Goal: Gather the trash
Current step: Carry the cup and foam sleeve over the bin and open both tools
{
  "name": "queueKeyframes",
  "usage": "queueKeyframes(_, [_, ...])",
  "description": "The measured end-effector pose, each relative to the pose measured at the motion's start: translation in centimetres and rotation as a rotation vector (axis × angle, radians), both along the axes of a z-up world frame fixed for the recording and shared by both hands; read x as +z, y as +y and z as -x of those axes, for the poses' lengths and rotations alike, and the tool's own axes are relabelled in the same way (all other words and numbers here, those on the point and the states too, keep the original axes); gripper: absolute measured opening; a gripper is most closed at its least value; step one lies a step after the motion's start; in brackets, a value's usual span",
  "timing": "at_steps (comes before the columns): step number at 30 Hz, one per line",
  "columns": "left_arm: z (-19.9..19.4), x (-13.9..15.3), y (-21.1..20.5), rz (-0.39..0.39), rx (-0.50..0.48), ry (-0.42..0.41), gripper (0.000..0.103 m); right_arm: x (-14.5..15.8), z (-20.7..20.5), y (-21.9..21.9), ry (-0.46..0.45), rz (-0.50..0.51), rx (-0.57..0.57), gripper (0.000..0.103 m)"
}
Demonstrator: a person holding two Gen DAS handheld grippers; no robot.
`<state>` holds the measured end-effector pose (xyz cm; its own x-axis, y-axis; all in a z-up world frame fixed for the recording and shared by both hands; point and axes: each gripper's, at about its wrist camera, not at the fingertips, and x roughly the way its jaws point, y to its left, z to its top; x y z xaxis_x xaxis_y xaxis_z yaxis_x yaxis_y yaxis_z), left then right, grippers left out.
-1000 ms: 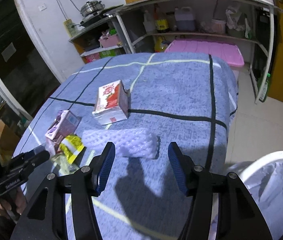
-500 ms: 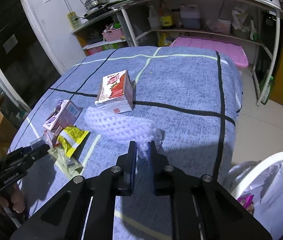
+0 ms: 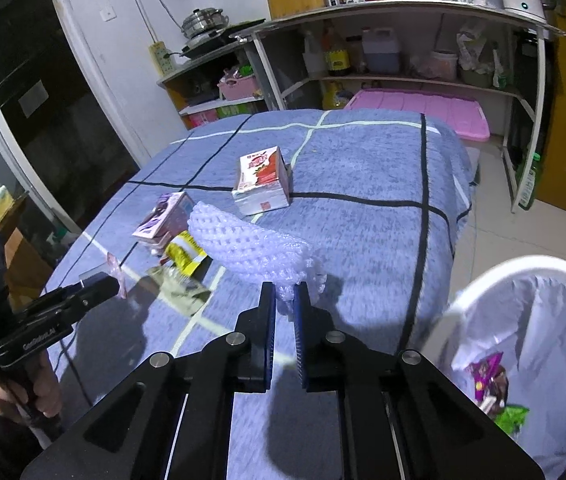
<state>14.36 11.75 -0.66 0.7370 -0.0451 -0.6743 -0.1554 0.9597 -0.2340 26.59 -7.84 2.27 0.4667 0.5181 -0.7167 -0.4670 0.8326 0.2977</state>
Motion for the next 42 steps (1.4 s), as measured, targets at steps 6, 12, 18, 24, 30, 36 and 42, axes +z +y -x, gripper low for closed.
queueKeyframes(6, [1.3,1.4,-1.8,-0.003,-0.031,-0.027,0.035,1.4,2.7,-1.6,-0.021,-0.024,-0.018,0.009])
queueKeyframes(12, [2.5,2.4,-3.9,-0.008,-0.07,-0.044,0.035,2.4,5.0,-3.0,-0.038,-0.038,-0.033,0.009])
queueKeyframes(18, [3.3,3.2,-6.3,-0.016,-0.114,-0.058,0.035,3.0,7.1,-5.1,-0.054,-0.056,-0.062,0.009])
queueKeyframes(24, [3.8,3.7,-8.6,-0.021,-0.157,-0.068,0.035,3.5,8.7,-6.9,-0.065,-0.062,-0.091,0.009])
queueKeyframes(30, [3.8,4.0,-10.7,-0.02,-0.199,-0.07,0.035,3.8,9.6,-9.3,-0.074,-0.063,-0.132,0.009])
queueKeyframes(36, [3.1,4.0,-13.0,-0.019,-0.25,-0.067,0.035,3.7,10.3,-11.3,-0.074,-0.058,-0.177,0.009])
queueKeyframes(42, [2.1,4.0,-15.3,-0.018,-0.304,-0.062,0.035,3.0,10.4,-13.8,-0.057,-0.054,-0.233,0.009])
